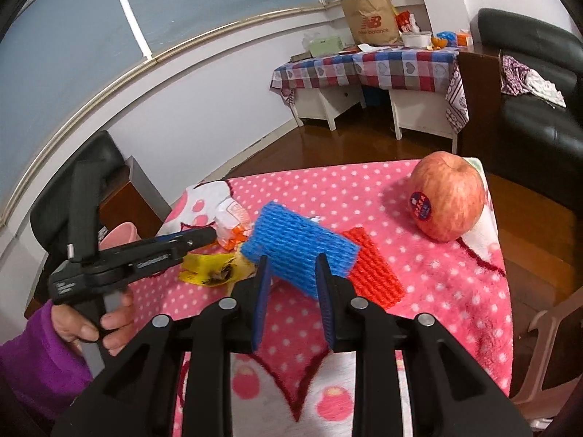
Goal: Collect trash
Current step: 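Grasp the clear plastic bag with orange print with the left gripper, then grasp the blue foam net with the right gripper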
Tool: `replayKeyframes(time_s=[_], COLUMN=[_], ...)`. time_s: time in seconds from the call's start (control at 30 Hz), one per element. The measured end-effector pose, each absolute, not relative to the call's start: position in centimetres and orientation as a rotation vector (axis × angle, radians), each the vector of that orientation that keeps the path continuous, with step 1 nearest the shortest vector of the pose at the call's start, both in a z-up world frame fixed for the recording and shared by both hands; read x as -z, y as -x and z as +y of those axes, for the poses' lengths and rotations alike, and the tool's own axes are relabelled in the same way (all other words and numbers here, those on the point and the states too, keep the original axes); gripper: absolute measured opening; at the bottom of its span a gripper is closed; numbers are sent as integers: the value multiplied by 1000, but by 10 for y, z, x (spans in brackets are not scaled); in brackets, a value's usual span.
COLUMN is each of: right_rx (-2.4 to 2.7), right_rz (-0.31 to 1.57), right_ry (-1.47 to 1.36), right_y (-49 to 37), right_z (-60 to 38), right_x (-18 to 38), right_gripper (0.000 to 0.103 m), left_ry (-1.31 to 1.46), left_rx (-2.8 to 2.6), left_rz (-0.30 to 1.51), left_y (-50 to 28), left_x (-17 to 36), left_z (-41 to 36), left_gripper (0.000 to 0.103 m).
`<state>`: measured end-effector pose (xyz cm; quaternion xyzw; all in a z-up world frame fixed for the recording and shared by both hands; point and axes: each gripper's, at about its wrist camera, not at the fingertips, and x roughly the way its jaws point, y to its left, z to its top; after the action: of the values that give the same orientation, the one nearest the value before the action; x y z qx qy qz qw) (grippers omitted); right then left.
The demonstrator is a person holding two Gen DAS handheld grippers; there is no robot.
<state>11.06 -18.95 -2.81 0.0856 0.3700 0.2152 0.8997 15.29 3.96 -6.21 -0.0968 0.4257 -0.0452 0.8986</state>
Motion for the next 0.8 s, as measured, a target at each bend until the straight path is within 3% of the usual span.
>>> replayKeyframes(time_s=[0.3,0.37,0.47,0.8], right_rx=[-440,-456,-456,-414], right_rz=[806,823,828,859], right_ry=[-180,-192,-198,-189], right_y=[-127,-130,-133,-152], right_z=[-192,-191,-191,-195], right_x=[38,42,45,58], right_gripper=[25,27,41,42], left_ry=[166,160,147,203], left_rx=[91,96,108,142], left_rz=[885,876,860,779], left_y=[-164,-161,-157,-139], left_x=[77,77,77,48], left_z=[36,38,38,47], left_gripper=[33,29,20,16])
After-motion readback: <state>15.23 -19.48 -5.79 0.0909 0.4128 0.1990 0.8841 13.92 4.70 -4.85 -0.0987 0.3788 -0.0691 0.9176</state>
